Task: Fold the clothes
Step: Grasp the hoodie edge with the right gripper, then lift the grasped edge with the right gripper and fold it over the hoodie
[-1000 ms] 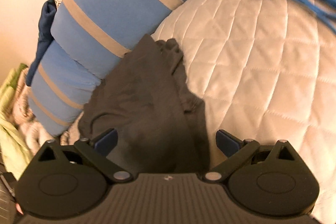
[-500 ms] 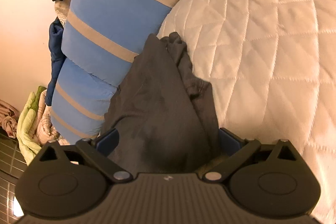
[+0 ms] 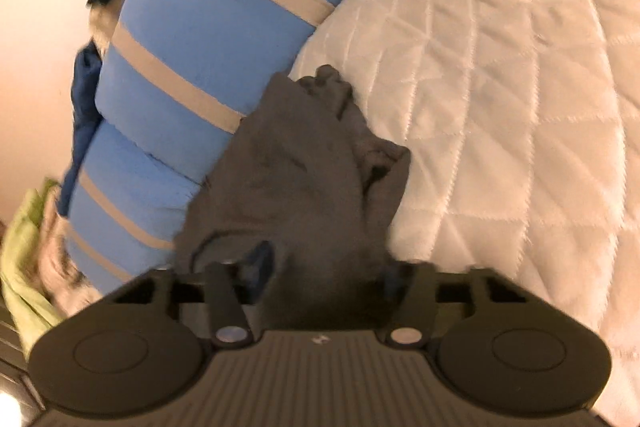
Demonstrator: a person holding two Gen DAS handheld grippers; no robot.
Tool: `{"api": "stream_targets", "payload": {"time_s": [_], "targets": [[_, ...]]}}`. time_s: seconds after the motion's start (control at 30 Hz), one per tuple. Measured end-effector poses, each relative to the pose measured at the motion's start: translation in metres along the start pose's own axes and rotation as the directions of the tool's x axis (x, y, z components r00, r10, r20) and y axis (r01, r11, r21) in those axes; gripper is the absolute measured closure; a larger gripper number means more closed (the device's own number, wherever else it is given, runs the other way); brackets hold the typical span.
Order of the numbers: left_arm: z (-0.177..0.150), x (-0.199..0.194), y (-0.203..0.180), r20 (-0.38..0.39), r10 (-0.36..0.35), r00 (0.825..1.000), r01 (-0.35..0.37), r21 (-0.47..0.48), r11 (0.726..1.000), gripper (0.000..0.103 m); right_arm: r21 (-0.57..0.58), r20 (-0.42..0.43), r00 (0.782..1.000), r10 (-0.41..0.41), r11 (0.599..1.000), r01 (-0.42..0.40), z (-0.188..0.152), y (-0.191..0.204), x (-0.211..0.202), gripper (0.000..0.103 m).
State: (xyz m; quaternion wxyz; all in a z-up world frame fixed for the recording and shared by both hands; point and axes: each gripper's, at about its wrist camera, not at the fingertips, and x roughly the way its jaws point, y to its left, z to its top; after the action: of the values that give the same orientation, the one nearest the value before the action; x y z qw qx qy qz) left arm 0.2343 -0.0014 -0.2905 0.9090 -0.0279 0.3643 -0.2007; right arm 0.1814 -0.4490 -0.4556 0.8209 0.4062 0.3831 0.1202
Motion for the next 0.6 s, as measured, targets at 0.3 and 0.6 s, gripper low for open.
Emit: {"api": "stream_targets", "payload": {"time_s": [0.3, 0.6], "targets": [[-0.001, 0.000, 0.002, -0.006, -0.003, 1.000, 0.003, -0.024, 1.000, 0.000, -0.318, 0.074, 0.995, -0.065, 0.944, 0.086, -0.001, 0.059, -0.008, 0.091], [0.000, -0.004, 0.006, 0.010, -0.009, 1.000, 0.009, -0.052, 0.999, 0.000, -0.614, 0.145, 0.981, -0.131, 0.765, 0.193, -0.028, 0.138, 0.009, 0.093]]}}
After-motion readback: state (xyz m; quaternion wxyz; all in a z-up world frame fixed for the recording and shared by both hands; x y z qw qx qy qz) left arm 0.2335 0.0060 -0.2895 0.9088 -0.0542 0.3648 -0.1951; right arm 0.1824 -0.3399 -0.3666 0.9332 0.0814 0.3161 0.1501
